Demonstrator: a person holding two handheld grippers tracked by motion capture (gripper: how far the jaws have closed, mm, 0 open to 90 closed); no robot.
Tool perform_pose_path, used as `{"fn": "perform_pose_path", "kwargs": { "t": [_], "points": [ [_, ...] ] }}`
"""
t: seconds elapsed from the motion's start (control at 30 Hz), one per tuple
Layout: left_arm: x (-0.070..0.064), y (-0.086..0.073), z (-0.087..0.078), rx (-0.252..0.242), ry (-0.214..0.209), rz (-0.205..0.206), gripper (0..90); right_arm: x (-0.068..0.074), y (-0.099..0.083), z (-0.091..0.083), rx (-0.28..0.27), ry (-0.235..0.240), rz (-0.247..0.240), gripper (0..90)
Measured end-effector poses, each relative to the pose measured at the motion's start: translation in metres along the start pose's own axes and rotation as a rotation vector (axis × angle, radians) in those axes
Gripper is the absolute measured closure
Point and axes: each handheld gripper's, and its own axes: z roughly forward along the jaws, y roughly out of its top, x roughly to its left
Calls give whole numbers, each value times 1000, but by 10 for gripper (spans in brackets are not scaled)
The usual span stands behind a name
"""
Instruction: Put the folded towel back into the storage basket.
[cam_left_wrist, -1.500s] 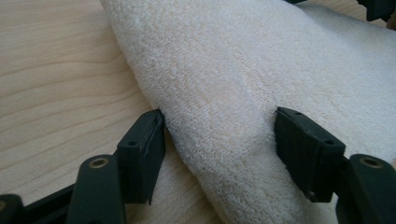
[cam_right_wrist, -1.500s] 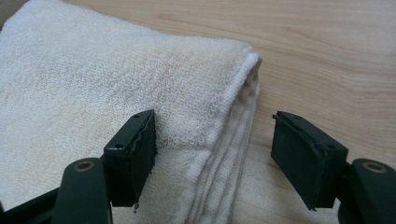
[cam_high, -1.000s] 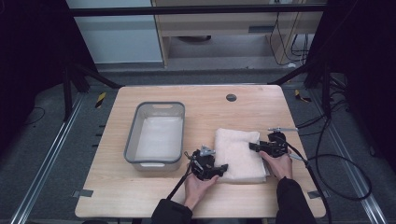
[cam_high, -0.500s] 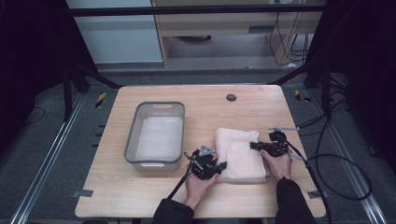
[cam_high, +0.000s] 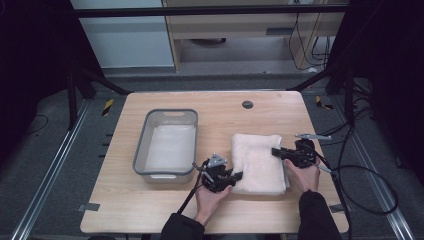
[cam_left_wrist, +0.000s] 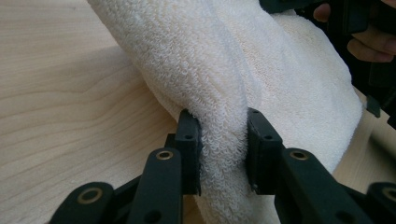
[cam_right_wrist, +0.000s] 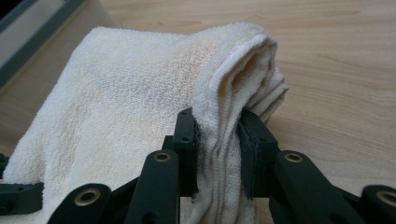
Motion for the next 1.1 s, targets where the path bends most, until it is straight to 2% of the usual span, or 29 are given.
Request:
{"fn": "perform_pose_path", "kwargs": {
  "t": [0.23,0.4,0.87,1.1],
  "points": [
    [-8,11,-12,-31,-18,34,696,9,8,-19,-59,16,-24,712],
    [-14,18,-21,-48,-15,53,696,14,12,-26,-87,19,-40,711],
    [-17,40,-46,-87,-21,101,697,33,26,-44,-167,34,-66,709],
    [-16,50,-65,-109,-2,138,696,49,37,-47,-205,49,-81,709]
  ]
}}
